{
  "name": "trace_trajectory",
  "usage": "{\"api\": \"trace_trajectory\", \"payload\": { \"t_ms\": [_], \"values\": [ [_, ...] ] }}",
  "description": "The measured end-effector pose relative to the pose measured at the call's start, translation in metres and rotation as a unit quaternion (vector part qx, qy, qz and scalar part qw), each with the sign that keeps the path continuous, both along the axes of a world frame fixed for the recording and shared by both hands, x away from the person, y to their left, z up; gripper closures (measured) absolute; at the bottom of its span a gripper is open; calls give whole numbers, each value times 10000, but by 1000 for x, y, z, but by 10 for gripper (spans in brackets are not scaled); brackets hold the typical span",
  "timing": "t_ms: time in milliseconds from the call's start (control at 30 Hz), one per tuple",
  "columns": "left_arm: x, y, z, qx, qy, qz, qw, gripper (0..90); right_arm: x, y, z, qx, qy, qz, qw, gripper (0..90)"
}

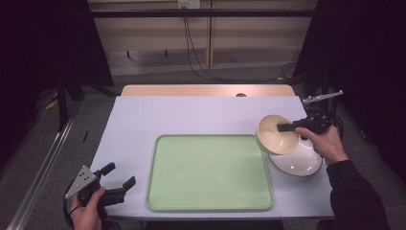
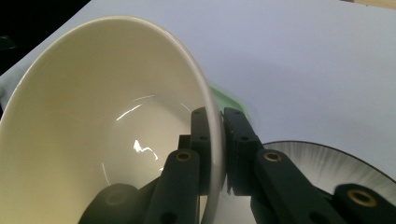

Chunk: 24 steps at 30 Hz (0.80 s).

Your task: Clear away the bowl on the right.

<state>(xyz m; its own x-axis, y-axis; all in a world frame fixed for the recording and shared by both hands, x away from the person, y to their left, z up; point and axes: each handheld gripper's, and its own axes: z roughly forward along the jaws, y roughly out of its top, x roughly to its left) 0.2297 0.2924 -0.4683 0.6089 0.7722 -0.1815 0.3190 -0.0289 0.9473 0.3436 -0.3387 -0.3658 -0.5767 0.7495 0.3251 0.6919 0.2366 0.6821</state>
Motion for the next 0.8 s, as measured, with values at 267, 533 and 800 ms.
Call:
{"api": "trace_trajectory", "payload": {
  "t_ms": [267, 533, 800],
  "values": [
    [0, 0, 0, -11, 2, 5, 10000, 18, 11, 11, 1, -22, 54, 30, 10000, 837],
    [0, 0, 0, -2, -6, -9, 10000, 17, 24, 24, -2, -101, 162, 22, 9998, 837],
    [0, 1, 0, 8, -8, 8, 10000, 18, 37, 34, -8, -26, 241, 36, 9997, 837]
  ]
}}
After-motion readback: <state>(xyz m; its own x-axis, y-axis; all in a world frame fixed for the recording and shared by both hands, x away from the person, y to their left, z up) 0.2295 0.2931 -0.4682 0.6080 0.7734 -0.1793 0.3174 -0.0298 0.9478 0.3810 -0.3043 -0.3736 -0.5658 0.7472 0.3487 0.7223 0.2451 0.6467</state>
